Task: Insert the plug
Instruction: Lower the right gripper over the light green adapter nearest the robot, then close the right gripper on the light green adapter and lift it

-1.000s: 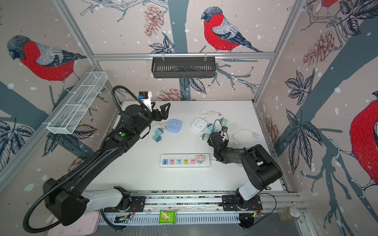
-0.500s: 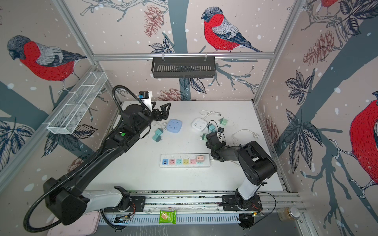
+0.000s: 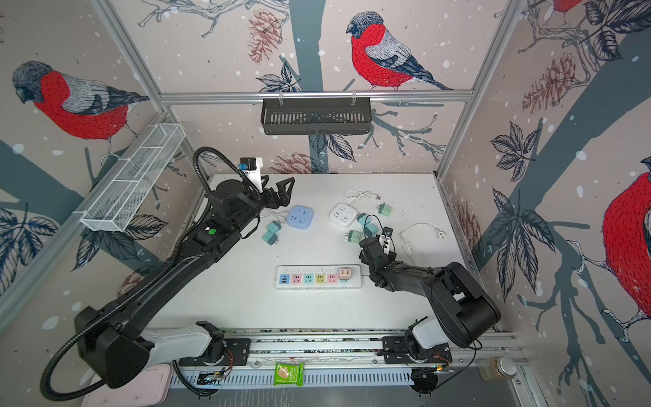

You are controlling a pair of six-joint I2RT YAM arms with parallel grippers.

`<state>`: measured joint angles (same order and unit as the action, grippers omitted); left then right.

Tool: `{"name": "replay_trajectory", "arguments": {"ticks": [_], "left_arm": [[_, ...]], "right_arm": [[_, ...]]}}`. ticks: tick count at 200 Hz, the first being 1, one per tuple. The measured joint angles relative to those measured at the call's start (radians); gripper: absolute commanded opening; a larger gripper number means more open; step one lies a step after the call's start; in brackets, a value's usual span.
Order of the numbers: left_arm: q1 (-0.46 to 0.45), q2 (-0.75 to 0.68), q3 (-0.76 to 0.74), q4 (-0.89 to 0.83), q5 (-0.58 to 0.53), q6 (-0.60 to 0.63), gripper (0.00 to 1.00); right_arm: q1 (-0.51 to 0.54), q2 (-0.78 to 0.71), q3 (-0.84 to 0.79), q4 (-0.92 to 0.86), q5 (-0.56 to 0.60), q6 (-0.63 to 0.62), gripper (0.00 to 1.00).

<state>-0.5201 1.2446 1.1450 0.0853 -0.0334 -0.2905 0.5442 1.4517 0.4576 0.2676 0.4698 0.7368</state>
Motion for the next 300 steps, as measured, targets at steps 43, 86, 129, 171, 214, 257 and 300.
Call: {"name": "replay_trajectory", "arguments": {"ticks": [43, 86, 129, 171, 214, 257, 300], "left_arm": [[0.000, -0.005, 0.000, 0.000, 0.003, 0.000, 0.98], [0.000, 0.008, 0.003, -0.002, 0.003, 0.000, 0.98], [0.000, 0.017, 0.014, -0.023, 0.006, 0.000, 0.98], [0.000, 0.016, 0.014, -0.027, 0.006, 0.000, 0.98], [0.000, 0.016, 0.014, -0.029, 0.006, 0.000, 0.98], [0.000, 0.016, 0.015, -0.029, 0.006, 0.000, 0.98], [0.000, 0.021, 0.019, -0.028, 0.028, 0.000, 0.98]], "right_arm": [[0.000, 0.038, 0.062, -0.006, -0.034, -0.006, 0.79], [0.000, 0.141, 0.150, -0.039, -0.032, -0.011, 0.75], [0.000, 0.197, 0.174, -0.060, -0.023, -0.030, 0.62], [0.000, 0.210, 0.177, -0.062, 0.000, -0.034, 0.56], [-0.003, 0.243, 0.192, -0.048, 0.034, -0.048, 0.57], [-0.003, 0.254, 0.197, -0.031, 0.039, -0.056, 0.37], [-0.002, 0.189, 0.167, -0.063, 0.008, -0.057, 0.28]]}}
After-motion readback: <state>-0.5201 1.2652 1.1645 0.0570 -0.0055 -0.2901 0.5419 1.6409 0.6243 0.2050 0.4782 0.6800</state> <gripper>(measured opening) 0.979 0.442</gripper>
